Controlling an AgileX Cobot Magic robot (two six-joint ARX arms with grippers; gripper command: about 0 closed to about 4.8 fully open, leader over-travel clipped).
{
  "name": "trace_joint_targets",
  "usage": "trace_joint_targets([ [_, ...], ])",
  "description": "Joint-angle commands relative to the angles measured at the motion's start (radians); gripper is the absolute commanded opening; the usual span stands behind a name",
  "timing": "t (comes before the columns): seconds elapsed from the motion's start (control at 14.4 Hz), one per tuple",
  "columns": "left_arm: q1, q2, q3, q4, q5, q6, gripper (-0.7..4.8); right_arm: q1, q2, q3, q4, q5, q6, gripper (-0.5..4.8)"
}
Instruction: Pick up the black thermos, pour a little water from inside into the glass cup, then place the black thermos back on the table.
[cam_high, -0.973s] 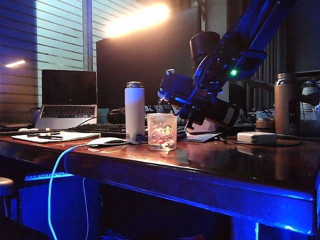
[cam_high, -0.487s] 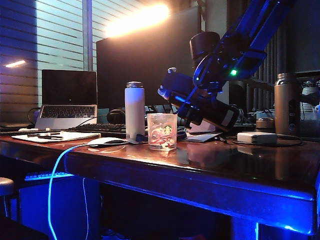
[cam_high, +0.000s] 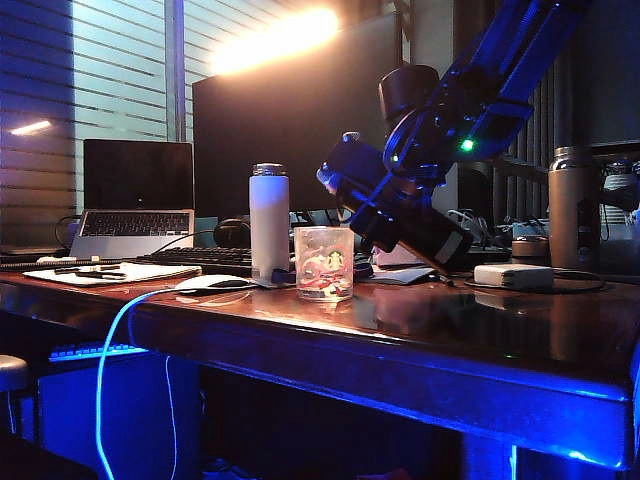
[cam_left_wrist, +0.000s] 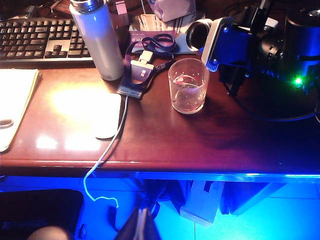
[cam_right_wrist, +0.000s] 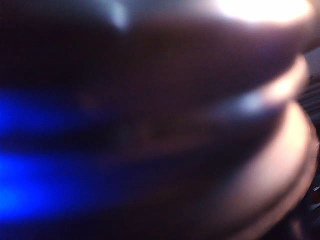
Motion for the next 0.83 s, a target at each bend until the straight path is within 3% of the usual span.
trace_joint_targets([
  [0.07,0.000,-0.003,0.005,0.007,0.004,-0.002,0.22,0.002,-0.019,0.017,0.098,0.014,0.119,0.24],
  [0.35,0.000,-0.003,0.005,0.009,0.004,-0.002,0.22,0.002,-0.032,0.017,0.117,0.076,0.252,0.24],
  [0.83,0.000,-0.003,0.005,0.010,0.004,-0.002,0.22,-0.002,-0.071,0.017,0.122,0.073,0.292,0.25],
])
